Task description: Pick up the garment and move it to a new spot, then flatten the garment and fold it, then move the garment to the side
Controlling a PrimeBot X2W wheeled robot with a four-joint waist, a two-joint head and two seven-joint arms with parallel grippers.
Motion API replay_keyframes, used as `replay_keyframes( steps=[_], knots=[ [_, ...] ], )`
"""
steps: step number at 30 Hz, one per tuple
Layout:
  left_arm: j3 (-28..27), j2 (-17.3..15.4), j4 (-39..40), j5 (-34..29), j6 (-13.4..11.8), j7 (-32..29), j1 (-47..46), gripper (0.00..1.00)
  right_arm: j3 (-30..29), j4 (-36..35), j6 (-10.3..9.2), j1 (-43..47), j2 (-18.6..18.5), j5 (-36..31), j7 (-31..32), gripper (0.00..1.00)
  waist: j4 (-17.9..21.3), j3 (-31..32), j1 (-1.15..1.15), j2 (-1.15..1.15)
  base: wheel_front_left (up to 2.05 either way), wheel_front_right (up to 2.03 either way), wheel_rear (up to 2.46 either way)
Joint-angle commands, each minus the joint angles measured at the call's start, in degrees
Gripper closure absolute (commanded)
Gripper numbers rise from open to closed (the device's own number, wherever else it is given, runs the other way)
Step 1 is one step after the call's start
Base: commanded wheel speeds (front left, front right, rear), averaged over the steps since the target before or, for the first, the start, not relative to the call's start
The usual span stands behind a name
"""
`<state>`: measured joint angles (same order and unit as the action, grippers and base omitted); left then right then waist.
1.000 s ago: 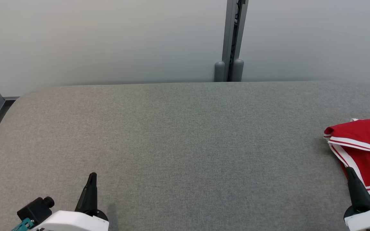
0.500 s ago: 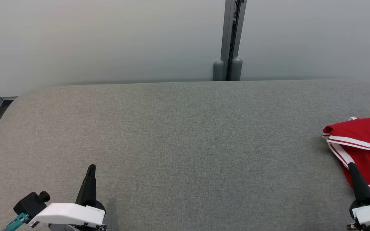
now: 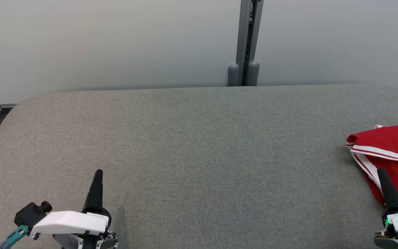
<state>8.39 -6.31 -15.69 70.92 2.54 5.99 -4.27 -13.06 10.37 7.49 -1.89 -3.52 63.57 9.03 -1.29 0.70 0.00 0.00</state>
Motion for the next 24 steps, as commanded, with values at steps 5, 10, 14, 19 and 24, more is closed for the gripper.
replay_keyframes(
  steps=[5,10,14,19,24],
  knots=[
    [-0.81,0.23,-0.25,2.92,0.88,-0.45,-2.58,1.00,-0.90,0.61,0.01,-1.92,-0.30,3.47,0.83,1.00,0.10,-0.07,0.00,0.00,0.00,0.00,0.00],
    [-1.16,0.58,-0.61,5.13,1.38,-0.87,-3.38,1.00,-1.34,1.43,0.01,-2.62,-0.26,6.09,1.42,1.00,0.21,-0.15,0.00,0.00,0.00,0.00,0.00],
    [-1.45,0.74,-0.98,6.92,1.75,-1.20,-3.94,1.00,-1.71,2.11,0.01,-3.22,-0.24,8.15,1.83,1.00,0.30,-0.21,0.00,0.00,0.00,0.00,0.00],
    [-1.77,1.13,-1.40,9.05,2.21,-1.54,-4.48,1.00,-2.20,2.75,0.01,-4.01,-0.21,10.60,2.38,1.00,0.41,-0.29,0.00,0.00,0.00,0.00,0.00],
    [-2.08,1.48,-1.84,11.01,2.71,-1.91,-5.32,1.00,-2.58,3.58,0.00,-4.52,-0.17,12.93,2.88,1.00,0.52,-0.37,0.00,0.00,0.00,0.00,0.00]
  ],
)
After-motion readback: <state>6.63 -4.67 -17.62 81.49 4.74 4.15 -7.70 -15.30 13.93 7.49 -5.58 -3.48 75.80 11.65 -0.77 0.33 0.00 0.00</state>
